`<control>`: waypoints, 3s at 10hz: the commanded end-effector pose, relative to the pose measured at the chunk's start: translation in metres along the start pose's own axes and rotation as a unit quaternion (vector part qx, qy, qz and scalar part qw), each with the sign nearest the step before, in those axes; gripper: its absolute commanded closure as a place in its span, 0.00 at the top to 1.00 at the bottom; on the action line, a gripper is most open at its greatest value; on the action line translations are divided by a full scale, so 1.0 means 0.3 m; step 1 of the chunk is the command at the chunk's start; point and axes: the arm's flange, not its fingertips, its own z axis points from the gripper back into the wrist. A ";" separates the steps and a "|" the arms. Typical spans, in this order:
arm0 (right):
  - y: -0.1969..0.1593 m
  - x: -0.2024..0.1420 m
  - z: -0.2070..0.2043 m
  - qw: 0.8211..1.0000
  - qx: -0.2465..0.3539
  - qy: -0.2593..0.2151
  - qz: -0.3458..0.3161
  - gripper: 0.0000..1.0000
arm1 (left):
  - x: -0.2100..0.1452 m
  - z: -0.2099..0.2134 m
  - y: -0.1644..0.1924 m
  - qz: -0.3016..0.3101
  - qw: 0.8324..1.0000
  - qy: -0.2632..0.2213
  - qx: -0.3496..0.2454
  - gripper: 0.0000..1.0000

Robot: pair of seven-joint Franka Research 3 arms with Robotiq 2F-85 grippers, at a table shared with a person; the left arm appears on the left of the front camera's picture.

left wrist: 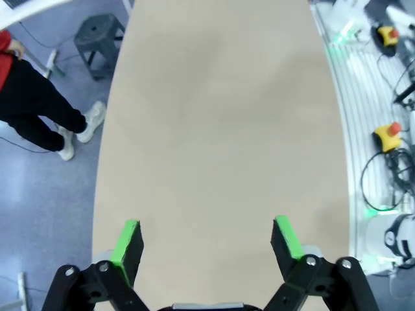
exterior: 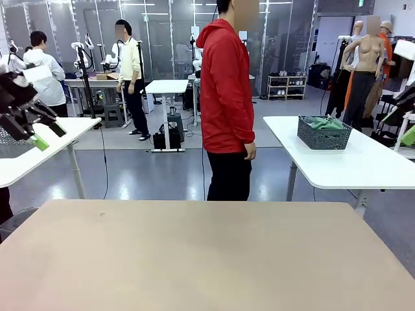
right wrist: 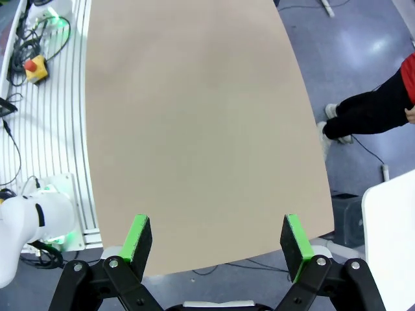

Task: Fold the towels and place them in the basket.
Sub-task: When a person lays out a Towel with hook on the table, fold it in half twice.

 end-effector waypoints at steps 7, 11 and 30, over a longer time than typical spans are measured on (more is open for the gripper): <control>-0.029 -0.182 0.031 0.991 0.057 -0.113 -0.038 1.00 | -0.136 0.077 0.030 0.054 0.995 -0.086 -0.013 1.00; -0.026 -0.186 0.018 0.989 0.055 -0.128 -0.046 1.00 | -0.141 0.075 0.018 0.059 0.994 -0.092 -0.015 1.00; -0.026 -0.189 0.020 0.990 0.057 -0.118 -0.055 1.00 | -0.150 0.071 0.026 0.057 0.995 -0.078 -0.006 1.00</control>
